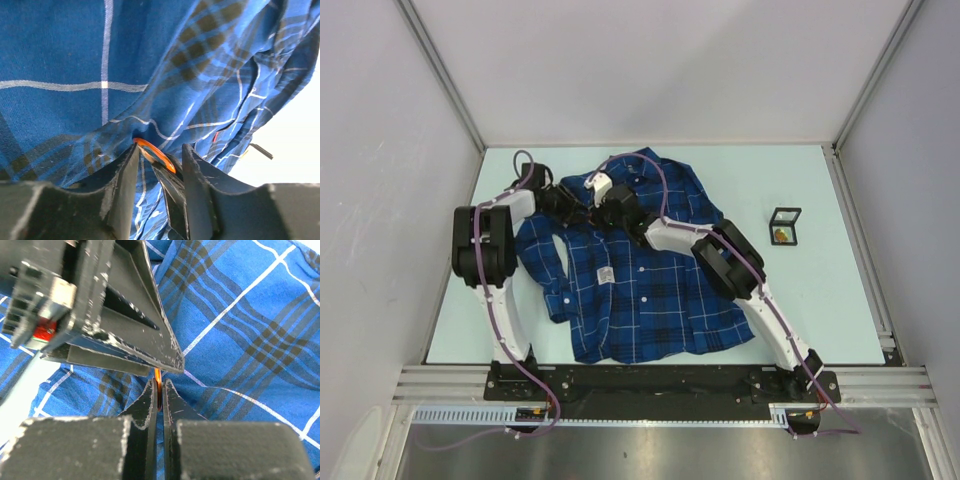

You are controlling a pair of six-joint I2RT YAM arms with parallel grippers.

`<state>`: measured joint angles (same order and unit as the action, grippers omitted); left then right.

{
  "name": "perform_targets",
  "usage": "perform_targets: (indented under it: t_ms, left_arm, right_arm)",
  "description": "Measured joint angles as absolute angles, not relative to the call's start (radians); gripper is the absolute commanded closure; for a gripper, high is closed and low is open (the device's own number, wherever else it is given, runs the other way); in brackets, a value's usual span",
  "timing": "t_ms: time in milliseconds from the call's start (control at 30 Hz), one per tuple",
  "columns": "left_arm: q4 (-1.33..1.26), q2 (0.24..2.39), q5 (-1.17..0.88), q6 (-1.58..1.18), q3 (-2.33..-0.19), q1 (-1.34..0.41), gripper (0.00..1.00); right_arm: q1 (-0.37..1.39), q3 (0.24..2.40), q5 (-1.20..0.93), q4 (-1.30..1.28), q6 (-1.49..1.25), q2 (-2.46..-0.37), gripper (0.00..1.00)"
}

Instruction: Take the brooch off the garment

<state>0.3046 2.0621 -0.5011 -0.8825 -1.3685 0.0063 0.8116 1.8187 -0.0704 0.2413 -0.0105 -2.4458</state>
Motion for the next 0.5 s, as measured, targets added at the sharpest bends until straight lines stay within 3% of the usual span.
perform_targets:
  t_ms: [133, 167, 233, 400, 500]
  left_arm:
    - [0.319, 2.071, -0.496, -0.871, -1.371, -0.006, 0.80]
    - [0.321, 2.071, -0.493, -0.868, -1.373, -0.006, 0.83]
    - [0.324, 2.071, -0.495, -0.863, -1.380, -0.006, 0.90]
    - [0.339, 2.079, -0.493, -0.800, -1.382, -0.012, 0.96]
    - [0.337, 2.080, -0.499, -0.741, -1.382, -0.013, 0.98]
  right_arm:
    - [0.821, 1.819, -0.052, 0.241, 0.018, -2.445, 0.96]
    - [0.822, 1.820, -0.050, 0.241, 0.022, -2.445, 0.86]
    - [0.828, 1.822, -0.045, 0.239, 0.028, -2.445, 0.75]
    - [0.824, 1.821, -0.083, 0.187, -0.034, -2.436, 0.48]
    - [0.810, 1.794, -0.141, 0.155, -0.126, -2.396, 0.43]
